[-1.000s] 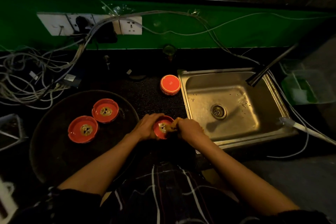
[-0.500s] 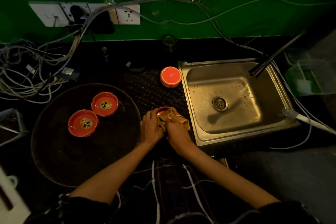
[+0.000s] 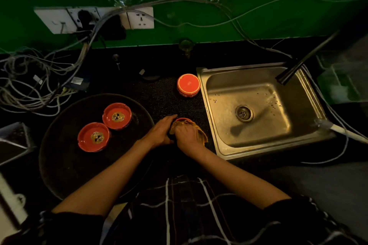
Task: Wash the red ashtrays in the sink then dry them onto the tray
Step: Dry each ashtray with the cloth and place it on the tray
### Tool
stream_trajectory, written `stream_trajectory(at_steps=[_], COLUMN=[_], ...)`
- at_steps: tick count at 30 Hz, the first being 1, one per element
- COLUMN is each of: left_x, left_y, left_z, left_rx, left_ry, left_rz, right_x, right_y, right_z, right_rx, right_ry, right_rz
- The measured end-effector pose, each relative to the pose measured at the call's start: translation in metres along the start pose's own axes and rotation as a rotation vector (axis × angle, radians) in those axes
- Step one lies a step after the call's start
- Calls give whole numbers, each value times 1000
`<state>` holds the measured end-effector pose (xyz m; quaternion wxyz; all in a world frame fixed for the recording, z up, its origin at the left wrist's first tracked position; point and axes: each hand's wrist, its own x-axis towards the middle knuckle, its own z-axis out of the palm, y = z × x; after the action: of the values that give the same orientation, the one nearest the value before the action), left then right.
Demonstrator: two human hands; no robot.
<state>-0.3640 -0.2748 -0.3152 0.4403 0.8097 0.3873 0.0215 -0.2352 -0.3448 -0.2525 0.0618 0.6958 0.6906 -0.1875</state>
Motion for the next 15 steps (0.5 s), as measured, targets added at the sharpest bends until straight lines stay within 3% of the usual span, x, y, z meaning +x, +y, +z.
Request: stream_trajectory(at_steps=[3,8,15], left_x=[11,24,22], left_y=[8,14,7], left_z=[-6,-7,-6], left_rx=[28,126,138], left_ry=[-47,-132,-91], left_rz=[61,213,193], right_x=[-1,-5,-31], right_y=[13,40,42], right_z=[-6,-23,-45], right_rx=[36,66,148], right_ry=[-27,-238,-188], right_rz=[-32,-95,148])
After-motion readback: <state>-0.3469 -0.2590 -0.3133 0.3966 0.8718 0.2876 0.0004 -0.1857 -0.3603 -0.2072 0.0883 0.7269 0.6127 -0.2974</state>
